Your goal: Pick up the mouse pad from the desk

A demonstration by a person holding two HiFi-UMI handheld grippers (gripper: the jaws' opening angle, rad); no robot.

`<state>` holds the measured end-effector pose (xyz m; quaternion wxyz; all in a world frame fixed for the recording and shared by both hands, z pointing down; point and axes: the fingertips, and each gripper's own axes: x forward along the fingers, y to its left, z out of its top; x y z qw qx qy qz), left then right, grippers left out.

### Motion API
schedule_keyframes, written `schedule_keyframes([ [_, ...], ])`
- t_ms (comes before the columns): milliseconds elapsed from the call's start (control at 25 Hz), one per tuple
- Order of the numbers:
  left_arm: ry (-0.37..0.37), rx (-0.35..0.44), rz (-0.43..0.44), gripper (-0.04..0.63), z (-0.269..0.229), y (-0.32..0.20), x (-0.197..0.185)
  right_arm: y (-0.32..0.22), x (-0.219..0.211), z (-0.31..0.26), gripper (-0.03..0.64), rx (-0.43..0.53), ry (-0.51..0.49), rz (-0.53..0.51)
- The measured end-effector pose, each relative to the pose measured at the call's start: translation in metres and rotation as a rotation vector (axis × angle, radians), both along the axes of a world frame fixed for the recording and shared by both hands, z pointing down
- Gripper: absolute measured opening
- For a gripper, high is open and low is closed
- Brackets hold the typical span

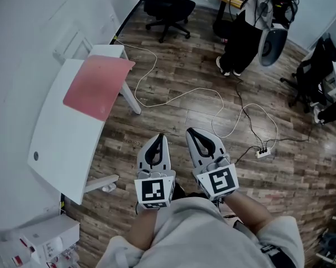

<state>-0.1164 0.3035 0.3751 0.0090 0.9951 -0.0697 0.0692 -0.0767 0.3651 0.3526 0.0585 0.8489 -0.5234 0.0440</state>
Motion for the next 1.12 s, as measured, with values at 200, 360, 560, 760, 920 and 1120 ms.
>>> schedule_keyframes([
  [200,-0.021,0.028,-0.022,0.011,0.005,-0.042,0.007,-0.039,0.006,0.001,0.04,0.007,0.011,-0.03],
  [360,-0.032,0.004,-0.047,0.011,0.007,-0.069,0.01,-0.07,0.003,0.003,0.04,-0.017,0.001,-0.088],
  [560,-0.064,-0.023,-0.093,0.011,0.019,-0.095,0.028,-0.101,0.028,0.013,0.04,-0.023,-0.021,-0.149],
  [760,-0.097,-0.008,-0.169,0.011,0.03,-0.14,0.065,-0.151,0.07,0.025,0.04,-0.047,-0.041,-0.236],
  [920,-0.153,-0.025,-0.234,0.011,0.045,-0.179,0.088,-0.195,0.101,0.035,0.04,-0.107,-0.04,-0.324],
  [1120,-0.208,-0.096,-0.357,0.011,0.074,-0.219,0.114,-0.24,0.138,0.055,0.04,-0.16,-0.054,-0.44],
])
